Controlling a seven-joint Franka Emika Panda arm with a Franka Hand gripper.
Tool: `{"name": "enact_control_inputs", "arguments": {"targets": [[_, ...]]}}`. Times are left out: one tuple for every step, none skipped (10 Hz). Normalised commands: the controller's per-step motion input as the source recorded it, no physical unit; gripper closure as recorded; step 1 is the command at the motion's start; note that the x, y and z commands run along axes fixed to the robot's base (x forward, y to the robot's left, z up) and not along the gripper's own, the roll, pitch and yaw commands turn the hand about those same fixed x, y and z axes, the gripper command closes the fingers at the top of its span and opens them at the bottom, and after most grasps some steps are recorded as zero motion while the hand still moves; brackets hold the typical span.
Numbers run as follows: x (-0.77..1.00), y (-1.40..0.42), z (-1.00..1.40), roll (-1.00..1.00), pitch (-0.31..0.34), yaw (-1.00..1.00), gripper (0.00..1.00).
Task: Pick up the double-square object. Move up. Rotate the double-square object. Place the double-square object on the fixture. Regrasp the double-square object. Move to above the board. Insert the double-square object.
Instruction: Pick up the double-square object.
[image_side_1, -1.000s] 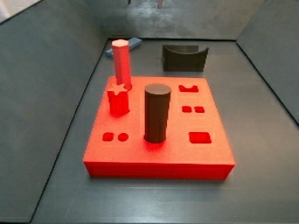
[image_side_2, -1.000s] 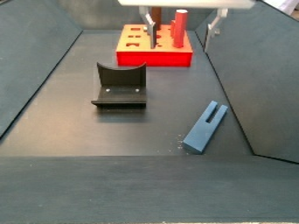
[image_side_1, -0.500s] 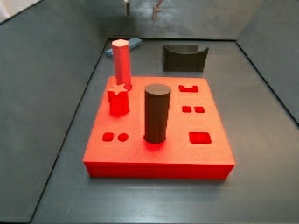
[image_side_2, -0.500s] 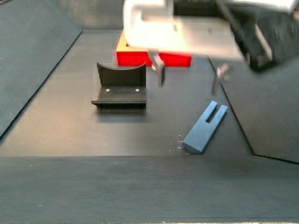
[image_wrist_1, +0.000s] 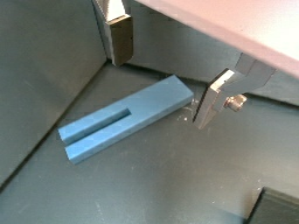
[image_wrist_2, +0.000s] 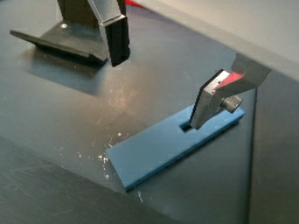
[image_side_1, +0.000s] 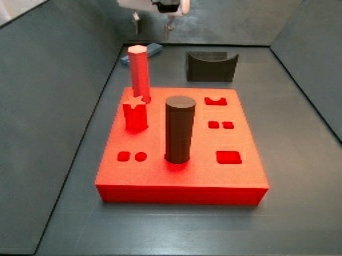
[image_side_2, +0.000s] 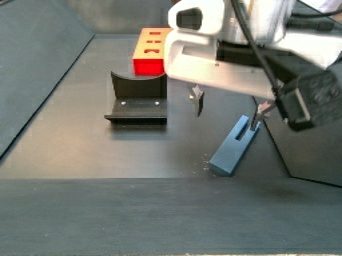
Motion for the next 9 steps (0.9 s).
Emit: {"name": "enact_control_inputs", "arguments": {"targets": [[0.03, 0.07, -0.79, -0.16, -0.1, -0.15, 0.0], [-0.17, 0.16, -0.74, -0.16, -0.15, -0.17, 0.0], [-0.14, 0.24, -0.68, -0.15, -0.187, -0.15, 0.0], [-0.21, 0.4, -0.57, -0.21, -0.203, -0.19, 0.0], [-0.16, 0.47, -0.35, -0.38, -0.224, -0.1, 0.0], [0.0, 0.45, -0.2, -0.46, -0.224, -0.05, 0.0], [0.16, 0.34, -0.12, -0.48, -0.204, -0.09, 0.0], [0.15, 0.29, -0.15, -0.46, -0.197, -0.13, 0.0], [0.05, 0.11, -0.39, -0.32, -0.194, -0.09, 0.0]]}}
